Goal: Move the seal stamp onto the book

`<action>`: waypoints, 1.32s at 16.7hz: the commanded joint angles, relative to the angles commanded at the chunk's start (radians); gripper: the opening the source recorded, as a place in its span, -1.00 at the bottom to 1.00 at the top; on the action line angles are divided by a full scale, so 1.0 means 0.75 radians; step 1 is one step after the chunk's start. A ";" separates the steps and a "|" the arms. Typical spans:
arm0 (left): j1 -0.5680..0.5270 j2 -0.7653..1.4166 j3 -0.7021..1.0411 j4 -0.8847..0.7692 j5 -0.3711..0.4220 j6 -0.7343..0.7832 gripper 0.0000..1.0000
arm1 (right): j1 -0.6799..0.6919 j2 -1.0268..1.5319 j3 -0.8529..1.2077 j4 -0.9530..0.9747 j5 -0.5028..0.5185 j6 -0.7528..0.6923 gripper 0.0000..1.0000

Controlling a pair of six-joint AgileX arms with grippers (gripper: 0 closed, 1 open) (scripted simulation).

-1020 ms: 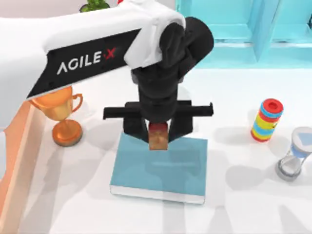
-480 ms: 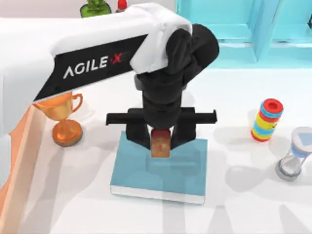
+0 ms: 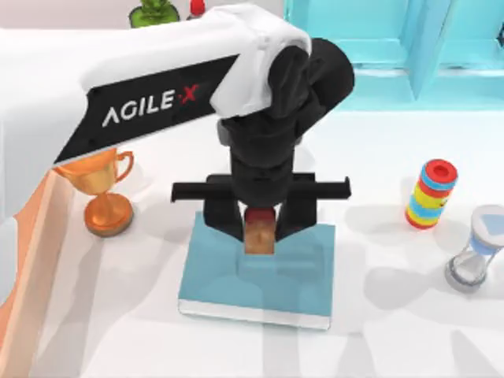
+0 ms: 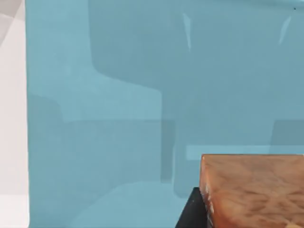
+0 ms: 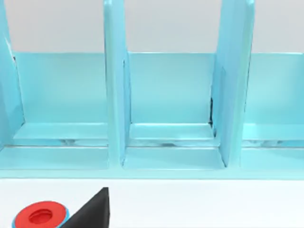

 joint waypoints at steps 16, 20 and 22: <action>0.000 0.000 0.000 0.000 0.000 0.000 1.00 | 0.000 0.000 0.000 0.000 0.000 0.000 1.00; 0.002 -0.001 0.019 -0.021 0.000 0.000 1.00 | 0.000 0.000 0.000 0.000 0.000 0.000 1.00; 0.001 -0.004 0.067 -0.073 0.000 -0.001 1.00 | 0.000 0.000 0.000 0.000 0.000 0.000 1.00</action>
